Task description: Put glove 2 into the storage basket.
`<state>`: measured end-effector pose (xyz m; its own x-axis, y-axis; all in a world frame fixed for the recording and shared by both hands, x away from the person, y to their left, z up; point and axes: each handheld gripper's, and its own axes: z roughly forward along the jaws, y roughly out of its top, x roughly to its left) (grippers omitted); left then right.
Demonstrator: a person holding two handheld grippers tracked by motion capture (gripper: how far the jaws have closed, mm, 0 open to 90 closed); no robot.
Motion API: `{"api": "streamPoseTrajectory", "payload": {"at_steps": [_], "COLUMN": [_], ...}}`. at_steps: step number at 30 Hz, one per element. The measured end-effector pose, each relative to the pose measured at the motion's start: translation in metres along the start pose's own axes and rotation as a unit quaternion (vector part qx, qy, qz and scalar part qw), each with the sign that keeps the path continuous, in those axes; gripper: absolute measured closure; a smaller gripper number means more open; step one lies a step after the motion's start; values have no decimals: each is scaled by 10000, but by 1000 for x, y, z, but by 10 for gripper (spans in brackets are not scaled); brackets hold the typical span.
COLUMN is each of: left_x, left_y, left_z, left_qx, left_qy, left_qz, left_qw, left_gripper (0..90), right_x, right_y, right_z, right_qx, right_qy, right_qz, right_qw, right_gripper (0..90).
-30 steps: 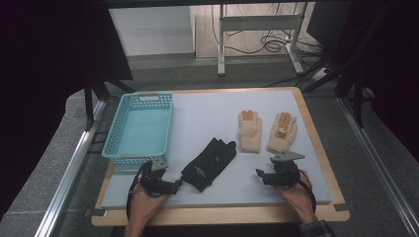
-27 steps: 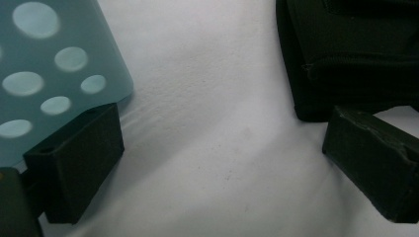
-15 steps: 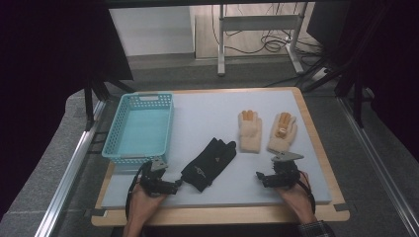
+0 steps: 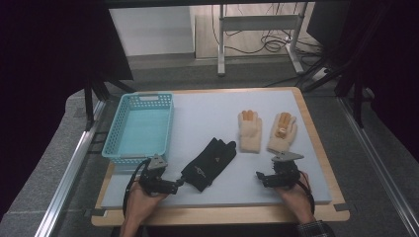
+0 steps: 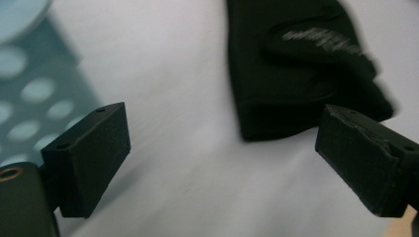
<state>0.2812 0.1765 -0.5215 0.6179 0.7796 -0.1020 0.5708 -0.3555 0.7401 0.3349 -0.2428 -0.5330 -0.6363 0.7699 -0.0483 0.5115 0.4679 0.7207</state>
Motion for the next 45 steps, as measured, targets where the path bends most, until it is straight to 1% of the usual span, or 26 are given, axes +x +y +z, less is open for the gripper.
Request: {"api": "streamPoseTrajectory", "payload": {"at_steps": [1,3,4,5,6,7,8,10,12,15,17,18,19,23,25,28,29,30,31,33,35,38,40,42,43,45], "left_x": [0,-9,-9,-14,-14,-20,-20,-28,-30,-35,-36,-36,-36,-34,-32,-30,-33,-37,-37,-46,-52,-50,-45,-44,-42,-41], "left_y": [0,12,12,21,21,30,30,42,45,58,60,65,65,72,72,72,70,69,69,66,65,65,67,67,66,66], "left_z": [0,2,2,6,6,11,11,23,25,40,44,53,53,75,80,89,93,94,94,94,95,94,91,90,88,86], "left_qx": [0,28,28,51,51,110,110,220,234,313,334,428,428,763,845,999,1130,1213,1213,1319,1367,1376,1317,1275,1218,1185], "left_qy": [0,-65,-65,-102,-102,-144,-144,-162,-177,-236,-258,-259,-259,-114,-103,-241,-391,-352,-352,-175,-31,-33,-14,8,47,47], "left_qz": [0,110,110,205,205,248,248,333,313,248,210,208,208,183,177,58,58,131,131,352,498,456,267,238,221,187], "left_qw": [10000,9999,9999,9997,9997,9995,9995,9991,9991,9989,9989,9985,9985,9969,9962,9947,9928,9919,9919,9905,9894,9894,9909,9916,9923,9928], "left_gripper": [65,61,59,56,53,52,47,39,31,18,15,11,11,6,4,0,1,0,0,0,0,18,65,95,174,199], "right_x": [0,0,0,0,0,0,0,0,0,0,0,0,0,0,0,0,0,0,0,0,0,0,0,0,0,0], "right_y": [0,0,0,0,0,0,0,0,0,0,0,0,0,0,0,0,0,0,0,0,0,0,0,0,0,0], "right_z": [0,0,0,0,0,0,0,0,0,0,0,0,0,0,0,0,0,0,0,0,0,0,0,0,0,0], "right_qx": [0,-2,-2,-2,-2,-3,-3,-6,-7,-11,-11,-12,-12,-11,-11,-12,-12,-12,-12,-17,-15,-16,-17,-15,-12,-10], "right_qy": [0,0,0,-1,-1,0,0,0,0,5,5,6,6,7,8,9,8,8,8,8,7,5,5,9,6,5], "right_qz": [0,0,0,1,1,1,1,-9,-11,4,2,5,5,6,5,7,6,7,7,0,0,0,0,3,8,7], "right_qw": [10000,10000,10000,10000,10000,10000,10000,10000,10000,10000,10000,10000,10000,10000,10000,10000,10000,10000,10000,10000,10000,10000,10000,10000,10000,10000], "right_gripper": [125,125,125,125,125,125,125,125,125,125,125,125,125,125,125,125,125,125,125,125,125,125,125,125,125,125]}}
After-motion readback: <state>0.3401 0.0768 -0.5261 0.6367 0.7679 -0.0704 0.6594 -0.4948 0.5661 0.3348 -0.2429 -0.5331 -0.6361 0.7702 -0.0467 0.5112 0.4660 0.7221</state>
